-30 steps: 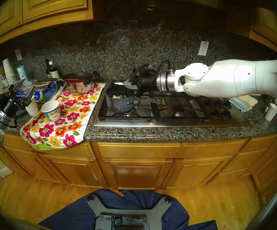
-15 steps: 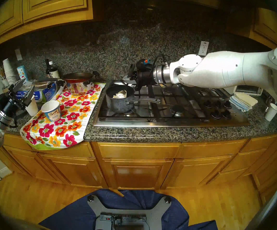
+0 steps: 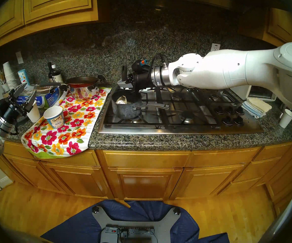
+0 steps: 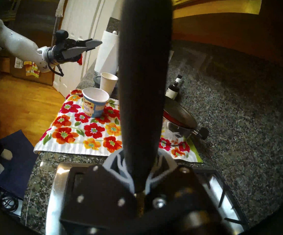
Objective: Pour oats into pot and stir with a spoon
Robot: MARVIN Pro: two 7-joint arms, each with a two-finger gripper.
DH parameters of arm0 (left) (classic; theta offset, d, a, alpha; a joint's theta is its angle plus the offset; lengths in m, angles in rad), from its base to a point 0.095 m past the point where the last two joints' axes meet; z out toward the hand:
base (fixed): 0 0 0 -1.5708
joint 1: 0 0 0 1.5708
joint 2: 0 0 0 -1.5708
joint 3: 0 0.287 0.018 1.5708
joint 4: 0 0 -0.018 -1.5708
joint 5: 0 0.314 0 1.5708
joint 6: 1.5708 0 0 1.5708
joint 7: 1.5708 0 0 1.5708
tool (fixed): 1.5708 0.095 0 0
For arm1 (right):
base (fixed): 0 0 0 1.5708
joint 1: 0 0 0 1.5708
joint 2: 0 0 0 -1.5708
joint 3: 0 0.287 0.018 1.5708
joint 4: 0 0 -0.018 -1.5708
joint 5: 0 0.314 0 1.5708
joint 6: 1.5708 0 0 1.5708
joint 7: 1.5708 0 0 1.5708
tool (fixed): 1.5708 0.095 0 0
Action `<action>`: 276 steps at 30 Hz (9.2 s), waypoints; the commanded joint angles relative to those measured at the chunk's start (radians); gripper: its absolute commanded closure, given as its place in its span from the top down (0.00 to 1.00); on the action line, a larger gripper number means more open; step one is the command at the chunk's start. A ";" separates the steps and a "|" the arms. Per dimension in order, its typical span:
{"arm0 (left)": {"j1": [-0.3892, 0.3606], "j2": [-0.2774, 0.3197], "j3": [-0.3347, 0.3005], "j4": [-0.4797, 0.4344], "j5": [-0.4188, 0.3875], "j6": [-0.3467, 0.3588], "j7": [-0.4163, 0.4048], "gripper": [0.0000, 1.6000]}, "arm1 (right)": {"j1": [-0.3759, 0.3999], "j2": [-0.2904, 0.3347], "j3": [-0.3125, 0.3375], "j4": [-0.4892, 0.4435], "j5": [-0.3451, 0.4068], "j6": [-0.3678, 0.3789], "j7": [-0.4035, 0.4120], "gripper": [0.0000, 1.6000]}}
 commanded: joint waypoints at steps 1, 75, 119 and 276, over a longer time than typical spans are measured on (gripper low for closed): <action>-0.018 0.011 -0.030 0.001 -0.006 -0.003 -0.111 1.00 | 0.082 0.074 0.006 -0.043 -0.011 -0.011 0.039 0.00; -0.012 0.011 -0.037 -0.002 -0.001 -0.003 -0.103 1.00 | 0.028 -0.030 -0.074 0.217 -0.109 -0.035 0.229 0.00; -0.015 0.003 -0.045 0.005 -0.010 -0.003 -0.138 1.00 | 0.049 -0.025 -0.027 0.151 -0.115 -0.043 0.291 0.00; -0.005 0.004 -0.052 -0.002 0.003 -0.003 -0.111 1.00 | 0.227 0.147 -0.225 -0.055 -0.122 -0.058 -0.236 1.00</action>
